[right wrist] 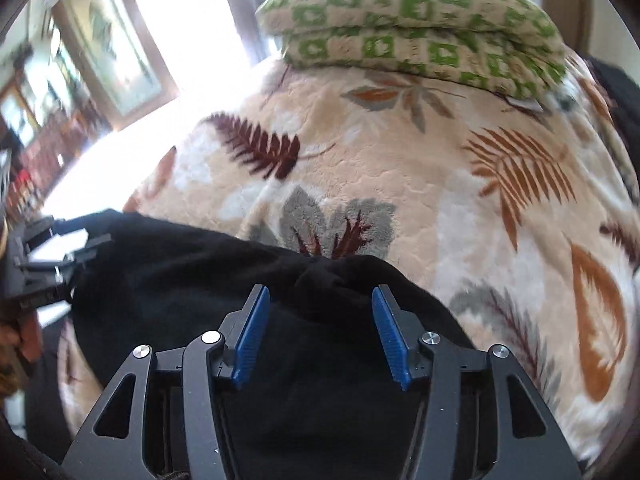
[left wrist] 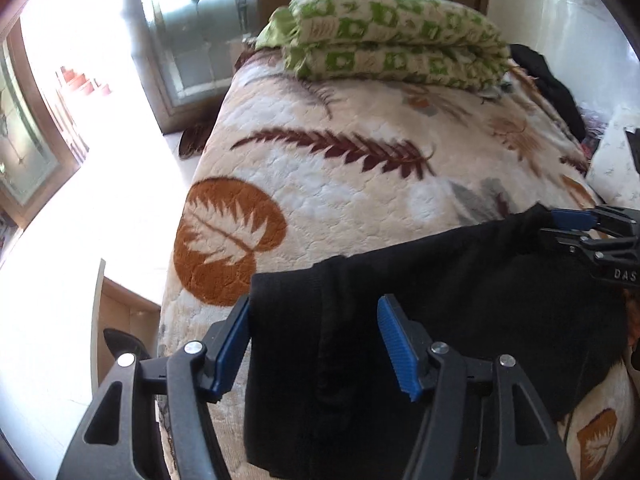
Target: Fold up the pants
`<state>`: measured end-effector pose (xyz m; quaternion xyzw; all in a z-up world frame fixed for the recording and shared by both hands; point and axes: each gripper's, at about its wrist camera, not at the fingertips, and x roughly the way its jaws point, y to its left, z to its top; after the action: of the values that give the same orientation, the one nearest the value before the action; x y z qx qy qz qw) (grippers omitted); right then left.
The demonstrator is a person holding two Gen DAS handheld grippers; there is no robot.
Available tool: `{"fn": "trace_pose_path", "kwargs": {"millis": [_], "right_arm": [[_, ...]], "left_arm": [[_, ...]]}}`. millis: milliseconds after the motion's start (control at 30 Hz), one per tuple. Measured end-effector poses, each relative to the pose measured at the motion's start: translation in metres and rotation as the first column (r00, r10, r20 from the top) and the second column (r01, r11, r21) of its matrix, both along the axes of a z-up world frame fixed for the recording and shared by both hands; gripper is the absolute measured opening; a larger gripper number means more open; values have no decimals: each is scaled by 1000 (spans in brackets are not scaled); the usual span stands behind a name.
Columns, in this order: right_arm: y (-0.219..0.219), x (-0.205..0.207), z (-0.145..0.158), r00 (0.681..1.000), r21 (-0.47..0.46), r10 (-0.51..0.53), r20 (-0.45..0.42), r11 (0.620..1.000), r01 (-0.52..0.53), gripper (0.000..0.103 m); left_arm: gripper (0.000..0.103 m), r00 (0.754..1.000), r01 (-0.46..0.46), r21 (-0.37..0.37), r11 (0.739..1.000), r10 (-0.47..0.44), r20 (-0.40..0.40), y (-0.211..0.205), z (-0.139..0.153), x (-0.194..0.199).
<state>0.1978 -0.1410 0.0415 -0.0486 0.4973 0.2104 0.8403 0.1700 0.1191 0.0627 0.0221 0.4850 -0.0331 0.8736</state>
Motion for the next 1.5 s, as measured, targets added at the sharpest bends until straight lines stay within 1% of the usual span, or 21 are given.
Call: {"fn": "trace_pose_path", "kwargs": {"millis": [33,67,100,200,300,367,433,500,533,633,667,733,800,867,967,1067,1133,1267,1367,1433,1500], "right_arm": [[3,3,-4,1000,-34,16,5,999,-16,29],[6,7,-7,1000,-67,27,7,997,-26,17],[7,9,-9,1000,-91,28,8,995,-28,12],[-1,13,-7,999,-96,-21,44,995,25,10],[-14,26,-18,994,-72,-108,18,991,109,9],[-16,30,-31,993,-101,-122,8,987,122,9],[-20,31,-34,990,-83,-142,13,986,142,9],[-22,31,-30,987,-65,-159,0,985,159,13],[-24,30,-25,986,-56,-167,-5,984,167,22],[-35,12,1,984,15,-179,11,984,179,37],[-40,2,12,984,35,-180,22,983,179,41],[-49,-22,30,983,56,-177,41,983,174,55],[-58,-52,43,986,60,-162,49,986,159,58],[-66,-78,50,989,42,-146,40,989,144,59],[-83,-112,47,988,28,-155,-7,987,156,59],[-111,-139,33,973,67,-209,-95,974,215,59],[-129,-149,23,957,70,-264,-118,959,273,59],[-161,-155,0,921,86,-364,-136,922,377,59],[-177,-153,-29,895,97,-379,-237,907,410,59],[-184,-151,-23,886,140,-387,-255,892,430,59],[-192,-146,-7,883,187,-391,-260,877,443,59]], "left_arm": [[66,1000,-11,-8,1000,11,-15,3,-5,1],[68,999,-20,-30,999,19,-27,8,-10,2],[68,999,-26,-48,998,25,-31,11,-13,2],[72,999,-36,-51,998,35,-19,12,-18,0],[74,1000,-25,-42,999,24,-16,8,-24,-1],[78,1000,-21,-35,999,20,-8,8,-27,-3],[80,1000,-28,-46,999,28,-4,11,-28,-3],[80,999,-34,-68,997,34,-4,13,-25,-4],[80,999,-37,-75,996,37,-3,15,-21,-5],[79,999,-30,-70,997,32,40,16,-4,-14],[79,997,-26,-61,998,30,66,15,5,-19],[79,996,-16,-61,998,22,91,16,19,-25],[79,993,-4,-60,998,10,115,12,33,-31],[79,991,11,-53,999,-4,136,5,44,-35],[87,989,55,-47,997,-49,139,-20,50,-40],[88,986,131,-19,991,-129,106,-57,39,-44],[88,982,174,1,985,-173,72,-84,26,-46],[88,972,236,27,971,-236,17,-126,-1,-49],[90,964,264,85,961,-260,-61,-143,-32,-49],[94,967,254,81,964,-254,-15,-141,-30,-54],[94,970,244,49,969,-242,-35,-137,-28,-52]]}}
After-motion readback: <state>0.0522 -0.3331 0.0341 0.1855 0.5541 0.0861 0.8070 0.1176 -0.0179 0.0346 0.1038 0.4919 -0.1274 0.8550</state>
